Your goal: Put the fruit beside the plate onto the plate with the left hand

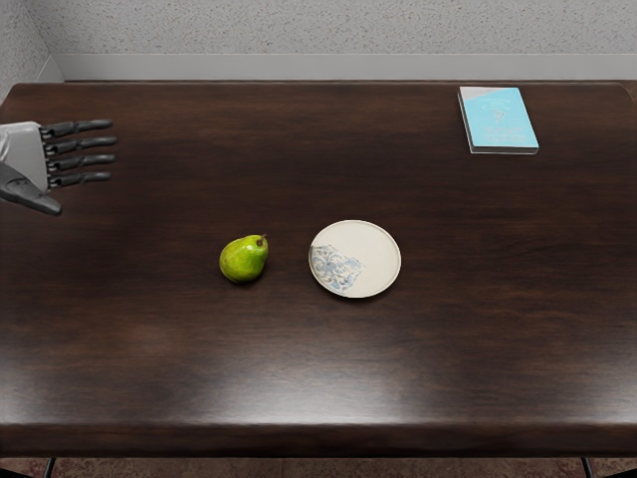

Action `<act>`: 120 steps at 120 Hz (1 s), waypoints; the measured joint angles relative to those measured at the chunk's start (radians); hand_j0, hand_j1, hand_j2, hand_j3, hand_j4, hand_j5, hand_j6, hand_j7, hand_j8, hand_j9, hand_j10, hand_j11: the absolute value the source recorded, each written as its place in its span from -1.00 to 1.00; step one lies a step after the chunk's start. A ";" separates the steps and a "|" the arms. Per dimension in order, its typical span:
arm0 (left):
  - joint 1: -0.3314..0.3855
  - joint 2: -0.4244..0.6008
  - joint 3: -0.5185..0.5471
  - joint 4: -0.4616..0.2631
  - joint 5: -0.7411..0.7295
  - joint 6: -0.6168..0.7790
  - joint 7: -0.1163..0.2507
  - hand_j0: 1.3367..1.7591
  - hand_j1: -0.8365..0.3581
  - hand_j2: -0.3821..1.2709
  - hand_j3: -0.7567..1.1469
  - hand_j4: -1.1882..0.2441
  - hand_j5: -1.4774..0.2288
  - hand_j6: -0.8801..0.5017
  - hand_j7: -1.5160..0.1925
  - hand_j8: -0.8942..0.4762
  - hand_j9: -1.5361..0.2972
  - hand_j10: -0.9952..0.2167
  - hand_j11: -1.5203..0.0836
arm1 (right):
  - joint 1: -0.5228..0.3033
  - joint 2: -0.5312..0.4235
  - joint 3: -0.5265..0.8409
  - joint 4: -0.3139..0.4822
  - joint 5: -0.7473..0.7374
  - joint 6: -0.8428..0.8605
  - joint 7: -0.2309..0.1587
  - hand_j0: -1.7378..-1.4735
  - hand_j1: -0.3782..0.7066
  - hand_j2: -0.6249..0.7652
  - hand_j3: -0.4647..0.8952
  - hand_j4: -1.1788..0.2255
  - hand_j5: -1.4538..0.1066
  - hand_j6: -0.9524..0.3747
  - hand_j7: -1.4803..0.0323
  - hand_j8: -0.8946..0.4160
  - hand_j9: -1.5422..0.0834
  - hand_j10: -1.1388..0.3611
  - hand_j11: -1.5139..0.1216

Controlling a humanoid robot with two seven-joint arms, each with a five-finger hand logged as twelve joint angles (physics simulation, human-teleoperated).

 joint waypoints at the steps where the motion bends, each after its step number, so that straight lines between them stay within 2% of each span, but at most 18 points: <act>1: 0.000 0.000 0.000 0.000 0.000 0.000 0.000 0.52 0.95 -0.53 -0.20 0.64 0.71 0.25 0.75 0.28 0.66 0.62 0.88 | 0.000 0.000 0.000 0.000 0.000 0.000 0.000 -0.40 -0.95 -0.10 -0.32 0.68 0.86 0.44 0.96 0.37 0.90 0.52 0.85; 10: -0.004 -0.001 0.000 0.000 0.000 0.000 0.001 0.52 0.95 -0.53 -0.20 0.64 0.71 0.25 0.75 0.28 0.66 0.62 0.88 | 0.000 0.000 0.000 0.000 0.000 0.000 0.000 -0.40 -0.95 -0.10 -0.32 0.68 0.86 0.44 0.96 0.37 0.90 0.52 0.85; 16: -0.039 -0.005 0.002 0.000 0.010 0.000 0.012 0.52 0.95 -0.53 -0.20 0.64 0.71 0.25 0.75 0.28 0.66 0.62 0.88 | 0.000 0.000 0.000 0.000 0.000 0.000 0.000 -0.40 -0.95 -0.10 -0.32 0.68 0.86 0.44 0.96 0.37 0.90 0.52 0.85; 22: -0.085 -0.022 0.004 -0.001 0.041 0.000 0.034 0.52 0.95 -0.53 -0.20 0.64 0.71 0.25 0.75 0.28 0.66 0.62 0.87 | -0.002 0.000 0.000 0.000 0.000 0.000 0.000 -0.40 -0.95 -0.10 -0.32 0.68 0.86 0.44 0.96 0.37 0.90 0.52 0.85; 37: -0.230 -0.139 0.051 -0.017 0.192 0.000 0.072 0.52 0.95 -0.53 -0.20 0.63 0.70 0.25 0.75 0.28 0.65 0.61 0.87 | -0.004 0.000 0.000 0.000 0.000 0.001 0.000 -0.40 -0.95 -0.10 -0.32 0.68 0.86 0.44 0.96 0.37 0.90 0.52 0.85; 55: -0.263 -0.187 0.082 -0.152 0.394 0.000 0.131 0.52 0.93 -0.53 -0.20 0.62 0.69 0.23 0.73 0.26 0.64 0.60 0.85 | -0.004 0.000 0.000 0.000 0.000 0.001 0.000 -0.40 -0.95 -0.10 -0.32 0.68 0.86 0.44 0.96 0.37 0.90 0.52 0.85; 62: -0.309 -0.206 0.082 -0.215 0.494 0.000 0.150 0.52 0.92 -0.53 -0.20 0.61 0.68 0.23 0.73 0.26 0.63 0.59 0.85 | -0.004 0.000 0.000 0.000 0.000 0.001 0.000 -0.40 -0.95 -0.10 -0.32 0.68 0.86 0.44 0.96 0.37 0.90 0.52 0.85; 69: -0.347 -0.257 0.081 -0.279 0.605 0.000 0.185 0.52 0.92 -0.53 -0.20 0.61 0.68 0.22 0.72 0.25 0.63 0.59 0.84 | -0.004 0.000 0.001 0.000 0.000 0.001 0.000 -0.40 -0.95 -0.10 -0.32 0.68 0.86 0.44 0.96 0.37 0.90 0.52 0.85; 82: -0.346 -0.279 0.083 -0.376 0.806 0.013 0.217 0.52 0.91 -0.53 -0.20 0.61 0.68 0.22 0.72 0.25 0.62 0.58 0.84 | -0.003 0.000 0.001 0.000 0.000 0.001 0.000 -0.40 -0.95 -0.10 -0.32 0.68 0.86 0.44 0.96 0.37 0.90 0.52 0.85; 91: -0.338 -0.368 0.087 -0.423 0.962 0.101 0.226 0.52 0.91 -0.53 -0.20 0.60 0.67 0.22 0.72 0.25 0.62 0.58 0.84 | -0.002 0.000 0.001 0.000 0.000 0.001 0.000 -0.40 -0.95 -0.10 -0.32 0.68 0.86 0.44 0.96 0.37 0.90 0.52 0.85; 97: -0.309 -0.427 0.091 -0.440 1.082 0.192 0.229 0.52 0.91 -0.53 -0.20 0.61 0.68 0.22 0.72 0.25 0.62 0.58 0.84 | -0.001 0.000 0.001 0.000 0.000 0.001 0.000 -0.40 -0.95 -0.10 -0.32 0.68 0.86 0.44 0.96 0.37 0.90 0.52 0.85; 106: -0.244 -0.455 0.095 -0.452 1.228 0.309 0.232 0.52 0.92 -0.53 -0.20 0.61 0.68 0.22 0.72 0.25 0.63 0.58 0.84 | 0.000 0.000 0.001 0.000 0.000 0.001 0.000 -0.40 -0.95 -0.10 -0.32 0.68 0.86 0.44 0.96 0.37 0.90 0.52 0.85; 120: -0.178 -0.503 0.119 -0.458 1.371 0.405 0.233 0.52 0.92 -0.53 -0.20 0.61 0.68 0.22 0.72 0.25 0.63 0.59 0.84 | 0.001 0.000 0.001 0.000 0.000 0.001 0.000 -0.40 -0.95 -0.10 -0.32 0.68 0.86 0.44 0.96 0.37 0.90 0.52 0.85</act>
